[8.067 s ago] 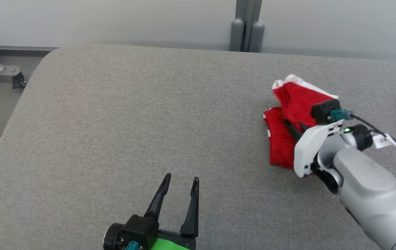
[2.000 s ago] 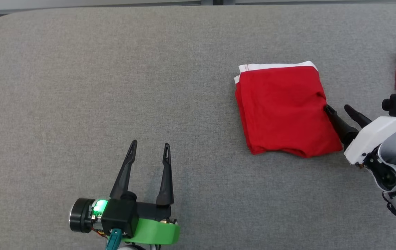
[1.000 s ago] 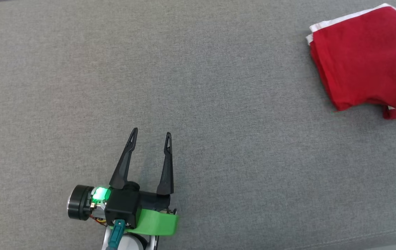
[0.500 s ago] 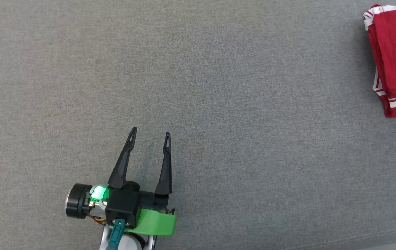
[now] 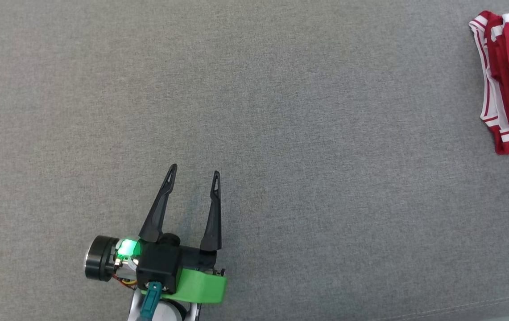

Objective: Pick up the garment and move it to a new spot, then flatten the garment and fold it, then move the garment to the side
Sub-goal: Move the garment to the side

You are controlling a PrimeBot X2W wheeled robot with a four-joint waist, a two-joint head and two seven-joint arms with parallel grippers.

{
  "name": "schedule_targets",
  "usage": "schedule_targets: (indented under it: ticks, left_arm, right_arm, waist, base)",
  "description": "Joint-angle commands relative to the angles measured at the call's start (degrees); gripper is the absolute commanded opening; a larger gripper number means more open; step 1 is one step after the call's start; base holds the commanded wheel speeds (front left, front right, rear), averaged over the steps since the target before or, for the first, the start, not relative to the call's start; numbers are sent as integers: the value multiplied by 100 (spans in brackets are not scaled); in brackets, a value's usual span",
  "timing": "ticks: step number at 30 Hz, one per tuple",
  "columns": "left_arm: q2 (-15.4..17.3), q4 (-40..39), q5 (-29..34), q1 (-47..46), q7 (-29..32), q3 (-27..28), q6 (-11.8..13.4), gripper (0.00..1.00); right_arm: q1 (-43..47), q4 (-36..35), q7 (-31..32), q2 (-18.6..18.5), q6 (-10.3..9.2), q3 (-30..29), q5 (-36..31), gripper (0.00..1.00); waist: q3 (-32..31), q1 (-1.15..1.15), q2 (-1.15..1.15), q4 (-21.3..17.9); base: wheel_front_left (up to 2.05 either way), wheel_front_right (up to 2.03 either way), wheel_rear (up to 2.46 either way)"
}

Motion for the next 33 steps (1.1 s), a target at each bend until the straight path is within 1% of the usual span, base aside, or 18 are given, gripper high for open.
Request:
schedule_targets:
  ticks: [1,2,3,4,7,9,10,11,12,14,17,18,21,22,23,27,30,33]
  left_arm:
    - [24,-5,27,41,0,11,-23,100]
    - [24,-9,25,42,1,6,-27,100]
    - [24,-14,23,43,1,2,-31,100]
    - [24,-17,22,43,1,-4,-34,100]
    - [24,-13,-1,41,1,-20,-17,100]
    - [24,-7,-38,50,1,-30,-2,100]
    - [23,-4,-46,67,1,-39,7,100]
    - [24,2,-64,85,1,-44,12,100]
    - [24,6,-96,116,1,-46,17,100]
    - [24,7,-164,180,1,-45,47,100]
    - [24,15,-278,293,0,-12,72,100]
    - [22,6,-329,344,0,11,85,100]
    - [24,19,-423,499,0,106,124,100]
    - [24,38,-511,623,0,180,149,100]
    - [23,52,-559,694,1,223,151,100]
    - [22,91,-698,1017,0,383,149,100]
    - [23,45,-748,1150,0,477,164,100]
    - [23,2,-813,1279,1,544,145,100]
  right_arm:
    - [-22,96,-22,30,-10,-64,-103,0]
    - [-38,149,-22,38,-10,-97,-174,28]
    - [-84,228,-22,34,-10,-168,-265,28]
    - [-149,277,-23,-4,-10,-265,-374,100]
    - [-274,270,-23,-115,-10,-784,-949,100]
    - [-254,133,-21,-163,-10,-1349,-1493,100]
    - [-154,-36,-19,-97,-10,-1709,-1809,100]
    - [-35,-199,-18,16,-10,-2030,-2049,100]
    - [183,-453,-18,223,-9,-2396,-2359,100]
    - [658,-1003,-19,681,-8,-2919,-2786,100]
    - [1350,-1786,-20,1241,-12,-3433,-3298,100]
    - [1598,-2055,-19,1512,-11,-3483,-3424,100]
    - [2202,-2624,-19,2073,-10,-3504,-3615,100]
    - [2582,-2956,-19,2355,-10,-3310,-3617,100]
    - [2773,-3139,-19,2472,-10,-3173,-3565,100]
    - [3496,-3702,-19,2801,-11,-2721,-3338,100]
    - [3881,-4079,-19,2981,-10,-2502,-3194,100]
    - [4223,-4436,-19,3069,-10,-2335,-3114,100]
  waist:
    - [-22,0,0,23]
    - [-28,0,0,35]
    - [-35,0,0,48]
    - [-39,0,0,59]
    - [-69,0,0,95]
    - [-122,0,0,121]
    - [-167,0,0,132]
    - [-222,0,0,141]
    - [-294,0,0,148]
    - [-464,0,0,158]
    - [-769,0,0,156]
    - [-878,0,0,150]
    - [-1211,0,0,140]
    - [-1448,0,0,126]
    - [-1587,0,0,120]
    - [-2074,0,0,120]
    - [-2234,0,0,111]
    - [-2366,0,0,97]
  base:
    - [0,0,0]
    - [0,0,0]
    - [0,0,0]
    - [0,0,0]
    - [0,0,0]
    - [0,0,0]
    - [0,0,0]
    - [0,0,0]
    - [0,0,0]
    - [0,0,0]
    - [0,0,0]
    - [0,0,0]
    - [0,0,0]
    - [0,0,0]
    - [0,0,0]
    - [0,0,0]
    - [0,0,0]
    - [0,0,0]
